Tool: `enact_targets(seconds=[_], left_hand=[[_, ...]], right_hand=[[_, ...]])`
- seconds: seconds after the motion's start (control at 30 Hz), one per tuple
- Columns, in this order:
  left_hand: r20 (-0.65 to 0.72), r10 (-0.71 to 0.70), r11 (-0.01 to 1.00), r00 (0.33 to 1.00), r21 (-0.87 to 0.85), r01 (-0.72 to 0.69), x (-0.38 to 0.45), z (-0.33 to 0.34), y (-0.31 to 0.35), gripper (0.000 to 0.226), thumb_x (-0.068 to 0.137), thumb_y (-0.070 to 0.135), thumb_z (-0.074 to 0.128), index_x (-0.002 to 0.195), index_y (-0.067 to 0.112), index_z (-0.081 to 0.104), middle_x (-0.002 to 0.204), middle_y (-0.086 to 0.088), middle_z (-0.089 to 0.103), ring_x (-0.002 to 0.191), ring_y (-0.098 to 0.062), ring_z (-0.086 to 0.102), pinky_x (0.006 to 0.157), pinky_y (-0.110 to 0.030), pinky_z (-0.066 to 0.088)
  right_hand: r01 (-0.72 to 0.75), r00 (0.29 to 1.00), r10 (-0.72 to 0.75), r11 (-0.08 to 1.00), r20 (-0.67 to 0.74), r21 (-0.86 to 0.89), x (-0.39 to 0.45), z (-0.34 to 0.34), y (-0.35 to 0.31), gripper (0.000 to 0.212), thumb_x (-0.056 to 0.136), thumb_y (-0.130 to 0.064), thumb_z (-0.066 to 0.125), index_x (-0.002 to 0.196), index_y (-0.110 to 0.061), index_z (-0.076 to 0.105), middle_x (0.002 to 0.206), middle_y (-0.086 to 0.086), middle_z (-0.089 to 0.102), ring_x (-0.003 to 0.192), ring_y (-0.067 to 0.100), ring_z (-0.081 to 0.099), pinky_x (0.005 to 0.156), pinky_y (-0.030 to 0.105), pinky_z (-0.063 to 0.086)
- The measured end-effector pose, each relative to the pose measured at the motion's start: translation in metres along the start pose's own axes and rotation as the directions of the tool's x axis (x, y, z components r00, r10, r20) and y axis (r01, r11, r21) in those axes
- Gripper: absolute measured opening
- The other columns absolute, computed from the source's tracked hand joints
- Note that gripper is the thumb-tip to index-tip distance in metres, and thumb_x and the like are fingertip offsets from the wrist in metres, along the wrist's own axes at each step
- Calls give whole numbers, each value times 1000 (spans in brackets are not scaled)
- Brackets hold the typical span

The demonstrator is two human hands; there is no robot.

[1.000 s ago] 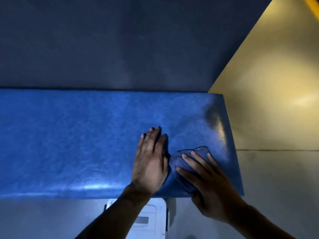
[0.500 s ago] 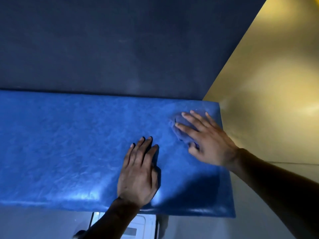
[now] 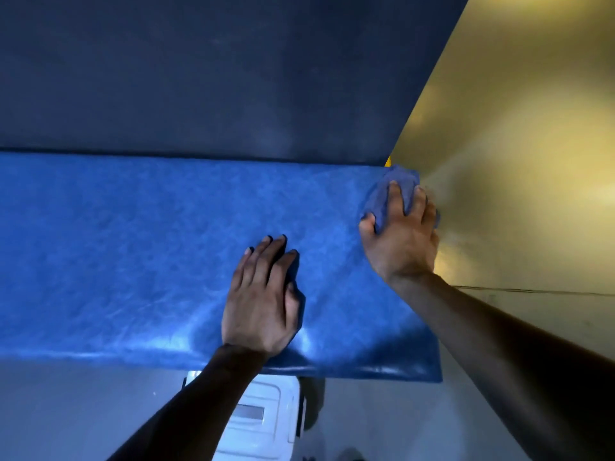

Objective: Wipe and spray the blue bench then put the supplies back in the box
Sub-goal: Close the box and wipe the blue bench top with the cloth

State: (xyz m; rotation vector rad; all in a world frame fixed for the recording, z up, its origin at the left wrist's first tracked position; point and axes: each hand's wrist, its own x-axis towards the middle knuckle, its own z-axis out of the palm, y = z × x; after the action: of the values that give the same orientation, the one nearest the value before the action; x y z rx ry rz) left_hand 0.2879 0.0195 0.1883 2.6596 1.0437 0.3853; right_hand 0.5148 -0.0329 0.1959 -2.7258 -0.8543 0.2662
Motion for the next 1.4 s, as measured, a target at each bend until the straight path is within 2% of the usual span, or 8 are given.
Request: enact_targets(seconds=[0.33, 0.7, 0.87, 1.03, 1.1, 1.2, 1.3, 1.4], left_hand=[[24, 1, 999, 1000, 54, -2, -2, 0, 3, 52, 90, 23, 44, 139, 9, 53, 155, -9, 45, 150, -27, 35, 125, -47, 23], [66, -3, 1000, 998, 15, 2, -8, -4, 4, 54, 94, 26, 41, 145, 10, 48, 160, -10, 40, 153, -27, 29, 125, -49, 21], [70, -82, 971, 994, -221, 96, -31, -8, 7, 44, 94, 19, 49, 136, 10, 57, 156, -11, 42, 148, -29, 37, 120, -49, 33], [79, -36, 844, 996, -531, 73, -109, -46, 33, 27, 91, 5, 60, 114, 16, 70, 131, 3, 61, 125, -8, 59, 106, -25, 47], [253, -29, 787, 967, -591, 178, -148, -54, 36, 30, 95, 23, 65, 125, 27, 65, 129, 14, 62, 115, -3, 64, 99, -19, 50], [667, -81, 448, 740, -639, 625, -208, -49, 20, 53, 93, 30, 71, 138, 48, 51, 124, 22, 67, 100, -4, 71, 84, -19, 54], [769, -259, 117, 584, -575, 809, -254, -44, -14, 57, 83, 10, 77, 132, 33, 60, 118, -7, 73, 88, -24, 73, 80, -44, 63], [772, -354, 41, 528, -551, 833, -292, -49, -49, 43, 87, -6, 70, 122, 16, 66, 104, -24, 72, 71, -36, 71, 74, -63, 61]], right_hand=[[-20, 997, 26, 997, -77, 73, -138, -5, 50, 75, 87, -52, 48, 156, -24, 39, 157, 24, 36, 134, 46, 43, 97, 55, 49], [-44, 999, 43, 995, 19, 86, -206, -14, 68, 65, 98, -40, 56, 157, -29, 32, 163, 14, 23, 145, 35, 32, 109, 51, 44], [-121, 992, 102, 941, 75, 317, -230, -15, 110, 49, 91, -23, 67, 138, -20, 54, 131, 13, 55, 108, 23, 50, 86, 28, 41], [-3, 999, -26, 834, 44, 552, -280, -36, 88, 51, 81, 2, 72, 119, -27, 54, 100, -12, 64, 92, -1, 62, 79, 7, 41], [24, 986, -106, 853, 129, 522, -305, -26, 67, 60, 83, -16, 78, 130, -36, 46, 113, -21, 62, 96, -11, 57, 79, 2, 39], [-3, 921, -177, 889, 348, 458, -342, 13, 46, 64, 85, -45, 69, 142, -40, 39, 126, -16, 59, 111, 4, 60, 82, 19, 45], [52, 863, -267, 892, 429, 450, -379, 47, 19, 60, 86, -55, 65, 139, -39, 42, 123, -16, 57, 112, 7, 57, 80, 17, 42], [26, 809, -326, 851, 489, 524, -414, 72, -3, 71, 79, -54, 69, 140, -44, 33, 131, -27, 42, 122, 3, 53, 95, 16, 45]])
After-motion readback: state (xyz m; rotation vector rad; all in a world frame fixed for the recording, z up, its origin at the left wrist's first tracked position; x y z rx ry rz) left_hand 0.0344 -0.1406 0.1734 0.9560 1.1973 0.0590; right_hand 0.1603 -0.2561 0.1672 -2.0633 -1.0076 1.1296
